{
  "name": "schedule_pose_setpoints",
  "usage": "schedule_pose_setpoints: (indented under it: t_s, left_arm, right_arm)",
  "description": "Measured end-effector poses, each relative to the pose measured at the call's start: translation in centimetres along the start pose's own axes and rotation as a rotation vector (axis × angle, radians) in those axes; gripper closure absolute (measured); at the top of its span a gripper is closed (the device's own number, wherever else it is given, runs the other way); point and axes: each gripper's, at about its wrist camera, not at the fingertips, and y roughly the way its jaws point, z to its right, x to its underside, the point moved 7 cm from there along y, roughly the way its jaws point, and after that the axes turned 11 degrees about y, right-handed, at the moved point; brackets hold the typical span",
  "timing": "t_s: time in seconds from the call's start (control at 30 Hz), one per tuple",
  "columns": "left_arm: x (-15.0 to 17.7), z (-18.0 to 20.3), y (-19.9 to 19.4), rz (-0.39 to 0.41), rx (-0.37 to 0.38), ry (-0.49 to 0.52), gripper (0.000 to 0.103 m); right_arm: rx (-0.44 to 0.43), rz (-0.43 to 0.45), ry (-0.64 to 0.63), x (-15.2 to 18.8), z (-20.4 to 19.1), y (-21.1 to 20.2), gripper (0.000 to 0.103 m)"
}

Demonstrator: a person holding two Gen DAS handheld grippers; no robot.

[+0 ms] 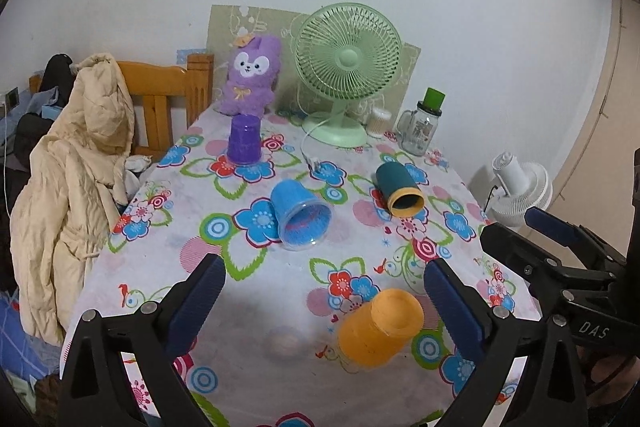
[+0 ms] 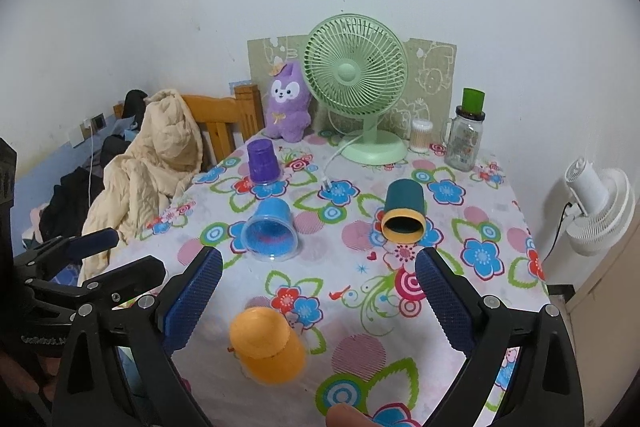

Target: Flip cup upside down

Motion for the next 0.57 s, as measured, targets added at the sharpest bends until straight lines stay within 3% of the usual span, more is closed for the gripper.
schedule_pose_setpoints:
  t_s: [0.57]
  left_arm:
    - [0.20, -0.42, 0.01, 0.000, -0.002, -0.002, 0.001]
  right_arm:
    - [0.006, -0.013, -0.001, 0.17, -0.09, 0.61, 0.004]
